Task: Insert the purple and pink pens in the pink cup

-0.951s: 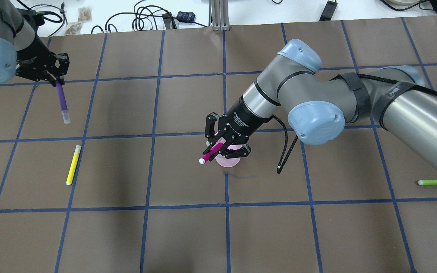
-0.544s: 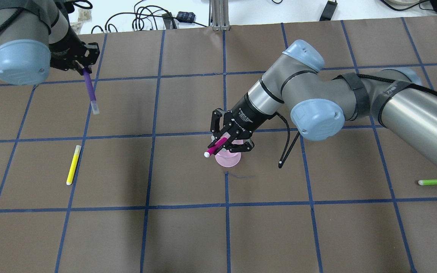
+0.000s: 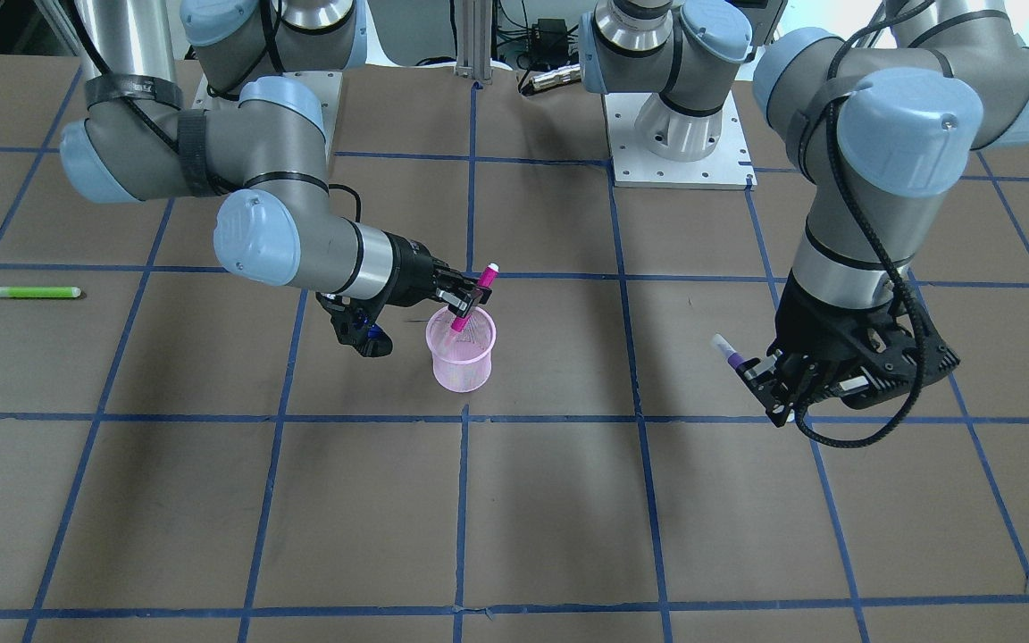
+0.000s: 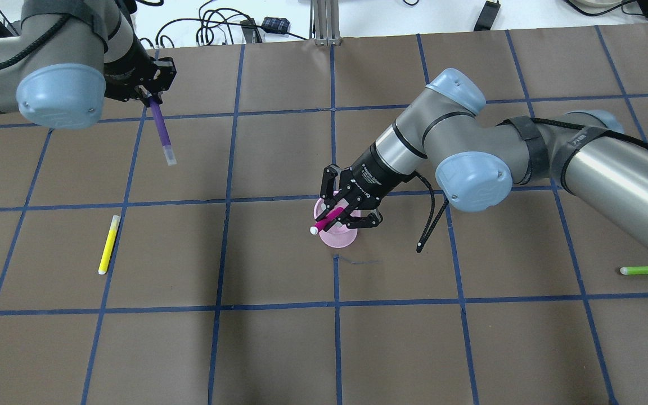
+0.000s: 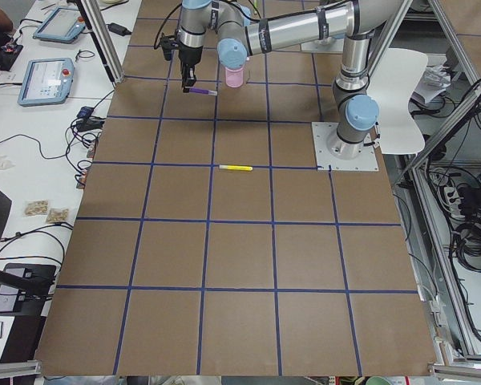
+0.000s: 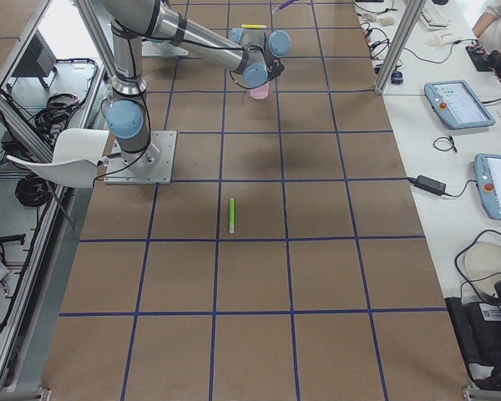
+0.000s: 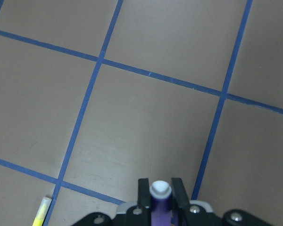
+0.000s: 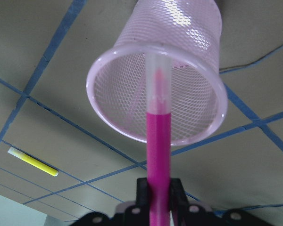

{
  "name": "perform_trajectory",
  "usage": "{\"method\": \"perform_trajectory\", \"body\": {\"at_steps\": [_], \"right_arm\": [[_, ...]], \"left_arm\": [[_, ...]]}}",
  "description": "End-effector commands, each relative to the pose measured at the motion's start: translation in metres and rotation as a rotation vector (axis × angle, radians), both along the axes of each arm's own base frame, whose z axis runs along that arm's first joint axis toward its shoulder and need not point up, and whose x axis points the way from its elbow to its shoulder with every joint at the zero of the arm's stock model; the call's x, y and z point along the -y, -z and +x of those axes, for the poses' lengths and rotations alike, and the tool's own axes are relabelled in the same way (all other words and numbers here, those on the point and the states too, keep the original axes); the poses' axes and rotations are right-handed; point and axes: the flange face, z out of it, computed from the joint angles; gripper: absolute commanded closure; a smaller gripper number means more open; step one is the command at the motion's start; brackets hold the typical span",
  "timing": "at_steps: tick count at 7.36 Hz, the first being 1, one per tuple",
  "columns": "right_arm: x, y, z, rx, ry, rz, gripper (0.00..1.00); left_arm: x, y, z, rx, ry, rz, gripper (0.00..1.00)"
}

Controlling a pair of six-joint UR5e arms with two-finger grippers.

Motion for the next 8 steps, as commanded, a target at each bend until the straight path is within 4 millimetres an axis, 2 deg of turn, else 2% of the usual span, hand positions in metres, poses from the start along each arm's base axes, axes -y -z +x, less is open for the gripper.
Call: {"method": "perform_trajectory", "body": {"at_steps": [1,2,3,4,5,6,7,8], "right_arm": [[-0.001,0.002,0.001,0.001,-0.009,-0.005,0.86],[0.003,-0.002,0.001,-0.007,-0.003,-0.045,0.38],[0.012,-0.006,-0.002,-0.036,-0.008,-0.128,0.09],[0.021,-0.008,-0.015,-0.083,-0.013,-0.17,0.09],[0.038,-0.021,-0.035,-0.096,0.022,-0.194,0.09],[0.06,-0.043,-0.058,-0.095,0.055,-0.233,0.05],[0.074,-0.057,-0.08,-0.107,0.016,-0.264,0.04],[0.088,-0.071,-0.114,-0.209,-0.085,-0.298,0.0]], "left_arm": [[0.001,0.004,0.001,0.016,-0.012,0.006,1.0],[0.003,0.008,0.0,0.015,-0.01,0.011,1.0],[0.005,0.013,0.0,0.012,-0.012,0.018,1.0],[0.006,0.017,0.0,0.007,-0.034,0.021,1.0],[0.006,0.015,0.0,0.004,-0.046,0.015,1.0],[0.006,0.014,-0.008,-0.01,-0.065,0.007,1.0],[0.002,0.009,-0.031,-0.016,-0.063,-0.019,1.0],[-0.001,0.006,-0.068,-0.035,-0.035,-0.069,1.0]]}}
